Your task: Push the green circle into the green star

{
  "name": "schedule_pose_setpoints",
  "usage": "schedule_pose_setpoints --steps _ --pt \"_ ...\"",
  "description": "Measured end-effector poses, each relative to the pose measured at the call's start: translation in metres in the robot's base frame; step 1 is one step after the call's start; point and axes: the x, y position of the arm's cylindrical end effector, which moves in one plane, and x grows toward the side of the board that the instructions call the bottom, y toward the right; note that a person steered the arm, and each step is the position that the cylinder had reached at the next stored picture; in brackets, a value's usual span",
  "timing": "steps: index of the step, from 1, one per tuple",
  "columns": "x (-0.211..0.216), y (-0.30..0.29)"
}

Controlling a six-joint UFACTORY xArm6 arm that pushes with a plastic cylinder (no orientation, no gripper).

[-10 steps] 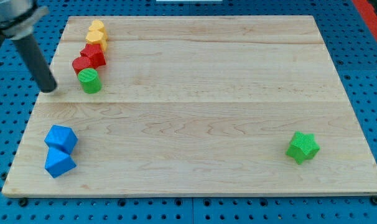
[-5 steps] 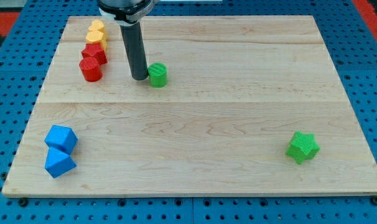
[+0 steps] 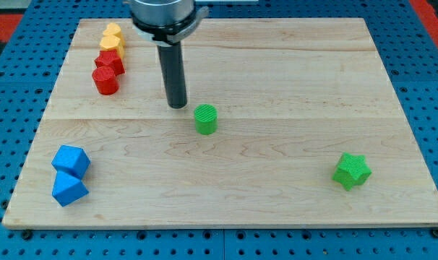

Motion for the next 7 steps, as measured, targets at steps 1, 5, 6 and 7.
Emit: schedule_pose_setpoints --steps 1,5,6,7 --pt "0.031 0.028" --pt "0.064 0.162" --pt "0.087 0.183" --pt "0.098 0.207"
